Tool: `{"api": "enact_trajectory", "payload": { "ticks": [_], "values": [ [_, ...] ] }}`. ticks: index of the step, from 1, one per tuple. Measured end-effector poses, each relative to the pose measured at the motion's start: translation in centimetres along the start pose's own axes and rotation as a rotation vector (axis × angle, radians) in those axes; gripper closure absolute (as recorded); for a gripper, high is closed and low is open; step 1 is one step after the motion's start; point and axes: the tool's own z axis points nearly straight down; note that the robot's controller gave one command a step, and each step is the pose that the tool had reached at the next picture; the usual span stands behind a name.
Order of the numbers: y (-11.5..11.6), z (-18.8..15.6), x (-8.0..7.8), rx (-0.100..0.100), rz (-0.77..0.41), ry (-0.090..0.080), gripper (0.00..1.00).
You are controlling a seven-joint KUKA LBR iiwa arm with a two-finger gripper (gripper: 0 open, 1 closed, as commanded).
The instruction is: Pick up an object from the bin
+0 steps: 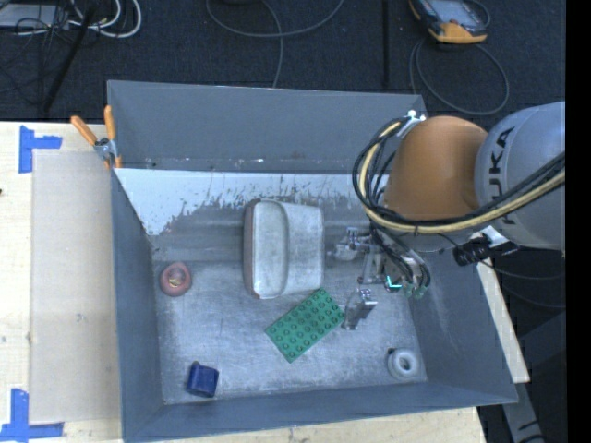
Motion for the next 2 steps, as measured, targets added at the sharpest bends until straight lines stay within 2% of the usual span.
{"api": "enact_trajectory", "payload": {
  "ticks": [1, 2],
  "values": [
    [0.99, 9.05, -0.48, 0.000, 0.007, -0.008, 0.00],
    [1.04, 8.60, -0.58, -0.001, 0.006, -0.009, 1.00]
  ]
}}
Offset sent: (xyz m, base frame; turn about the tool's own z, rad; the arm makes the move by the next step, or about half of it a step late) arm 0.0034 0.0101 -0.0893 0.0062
